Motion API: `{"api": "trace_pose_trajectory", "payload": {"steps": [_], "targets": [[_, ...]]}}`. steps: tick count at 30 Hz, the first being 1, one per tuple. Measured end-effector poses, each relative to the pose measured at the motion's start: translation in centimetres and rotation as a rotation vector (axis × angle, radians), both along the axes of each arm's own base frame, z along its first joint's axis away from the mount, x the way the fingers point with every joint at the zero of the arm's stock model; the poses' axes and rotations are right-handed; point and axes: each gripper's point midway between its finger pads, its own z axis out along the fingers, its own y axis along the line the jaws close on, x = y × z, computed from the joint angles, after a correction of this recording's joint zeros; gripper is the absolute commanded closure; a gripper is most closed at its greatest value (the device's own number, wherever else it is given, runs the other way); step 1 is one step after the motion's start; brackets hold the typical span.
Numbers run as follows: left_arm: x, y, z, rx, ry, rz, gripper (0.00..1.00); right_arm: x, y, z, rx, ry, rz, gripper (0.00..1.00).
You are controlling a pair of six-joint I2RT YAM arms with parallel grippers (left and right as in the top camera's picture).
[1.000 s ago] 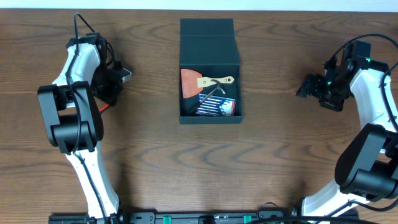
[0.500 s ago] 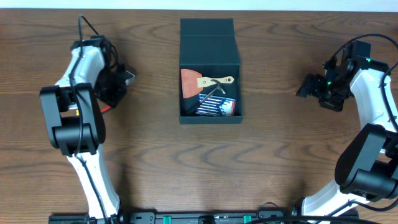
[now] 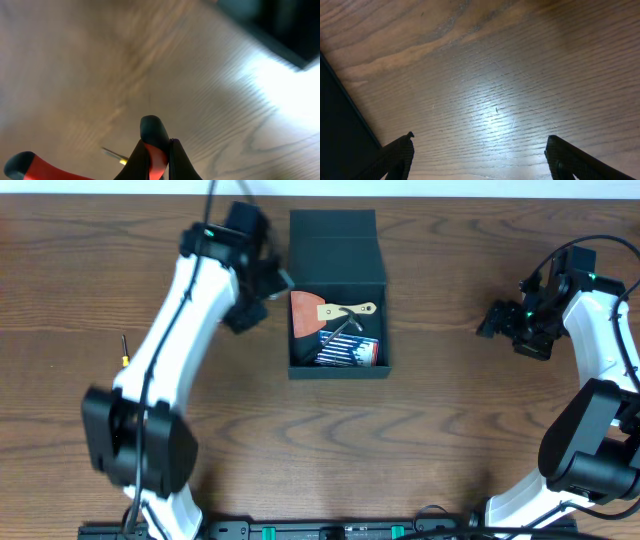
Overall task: Pack container
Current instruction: 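Carry the red pliers with the left gripper into the box and release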
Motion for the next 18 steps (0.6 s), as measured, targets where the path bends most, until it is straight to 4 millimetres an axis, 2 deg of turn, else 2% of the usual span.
{"api": "trace_pose_trajectory", "payload": {"steps": [2,4,9,11,14,18], "targets": [[-1.1,-2.7,1.7,-0.005,-0.047,-0.086,0.94,-0.1,0.0,0.0,0.001,0.004,0.000,0.14],[-2.2,-5.6,2.4,-0.009,-0.071,-0.180,0.94,-0.3,0.1,0.0,0.003,0.011,0.000,0.14],[-4.9,-12.5,1.8,-0.025,-0.086,-0.391,0.95,-0.4,0.1,0.0,0.005,0.016,0.000,0.14],[-5.6,-14.6,1.2,-0.029,-0.086,-0.463,0.94,-0.4,0.1,0.0,0.005,0.016,0.000,0.14],[-5.9,-16.9,0.2,-0.035,-0.089,-0.543,0.94,-0.4,0.1,0.0,0.005,0.016,0.000,0.14],[-5.0,-18.2,-1.8,-0.022,-0.082,-0.596,0.94,-0.4,0.1,0.0,0.005,0.017,0.000,0.14]]}}
